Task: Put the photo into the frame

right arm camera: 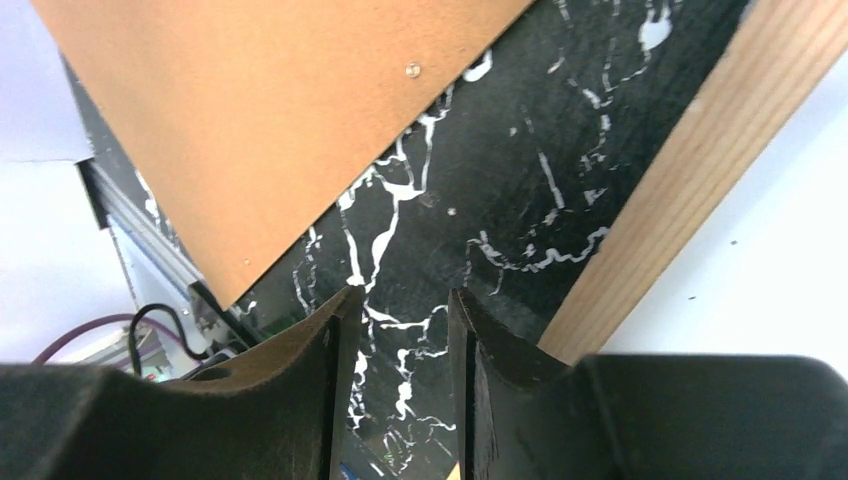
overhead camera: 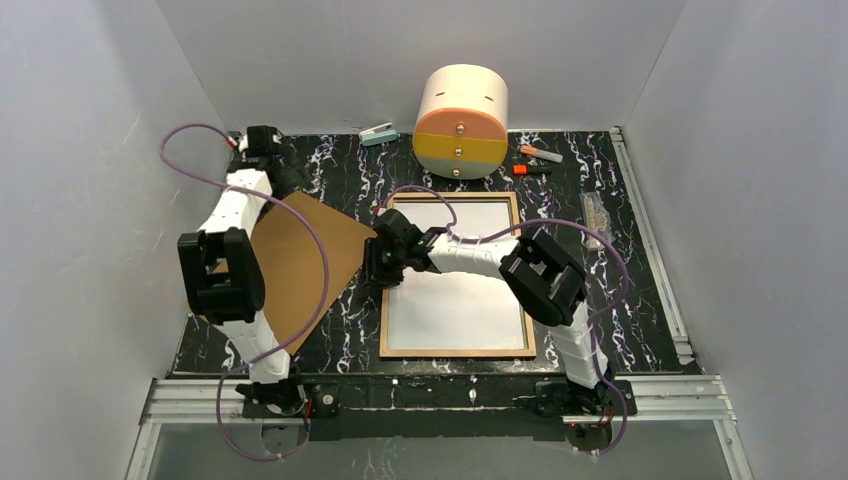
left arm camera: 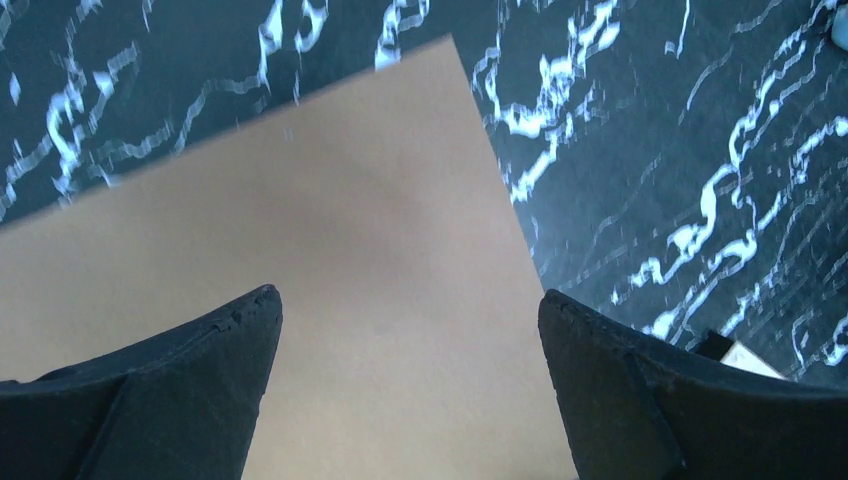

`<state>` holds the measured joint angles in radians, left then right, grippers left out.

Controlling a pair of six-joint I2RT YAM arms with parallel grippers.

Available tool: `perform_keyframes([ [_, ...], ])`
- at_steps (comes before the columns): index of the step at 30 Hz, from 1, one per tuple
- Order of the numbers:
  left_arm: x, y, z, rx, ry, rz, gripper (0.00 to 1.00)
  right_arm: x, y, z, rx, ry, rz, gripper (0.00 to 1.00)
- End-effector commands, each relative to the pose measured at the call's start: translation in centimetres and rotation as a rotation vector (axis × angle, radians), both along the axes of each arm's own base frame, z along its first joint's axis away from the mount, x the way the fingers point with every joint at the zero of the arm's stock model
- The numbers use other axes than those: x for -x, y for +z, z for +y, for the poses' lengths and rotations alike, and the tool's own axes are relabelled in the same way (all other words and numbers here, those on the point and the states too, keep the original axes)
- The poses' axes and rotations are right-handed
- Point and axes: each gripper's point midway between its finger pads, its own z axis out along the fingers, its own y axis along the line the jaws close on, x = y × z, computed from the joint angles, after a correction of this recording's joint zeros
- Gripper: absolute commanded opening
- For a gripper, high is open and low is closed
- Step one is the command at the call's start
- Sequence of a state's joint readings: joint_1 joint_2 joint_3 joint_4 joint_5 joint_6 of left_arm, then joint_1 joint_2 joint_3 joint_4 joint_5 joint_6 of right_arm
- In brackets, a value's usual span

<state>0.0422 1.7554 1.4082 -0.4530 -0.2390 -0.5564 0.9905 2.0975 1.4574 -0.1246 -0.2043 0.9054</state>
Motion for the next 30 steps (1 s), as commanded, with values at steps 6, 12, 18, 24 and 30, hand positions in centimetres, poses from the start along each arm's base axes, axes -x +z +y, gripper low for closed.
perform_keyframes([
  [6,-4.2,-0.1,4.9,0.001,-0.168,0.036,0.98,-2.1,-2.9,-1.7,0.196,-0.105,-0.024,0.46],
  [12,-5.8,-4.6,6.8,0.098,-0.203,0.056,0.98,-3.3,-3.7,-2.9,0.247,-0.199,-0.028,0.48],
  [18,-6.2,-9.1,7.3,0.189,-0.211,0.088,0.94,-4.8,-3.7,-2.0,0.188,-0.246,0.006,0.56],
  [24,-6.7,-11.1,7.3,0.213,-0.241,0.029,0.93,-5.5,-4.3,-1.2,0.128,-0.252,0.076,0.59],
  [30,-4.2,-13.0,5.9,0.268,-0.262,0.09,0.89,-5.5,-5.3,-0.6,0.091,-0.24,0.139,0.59],
])
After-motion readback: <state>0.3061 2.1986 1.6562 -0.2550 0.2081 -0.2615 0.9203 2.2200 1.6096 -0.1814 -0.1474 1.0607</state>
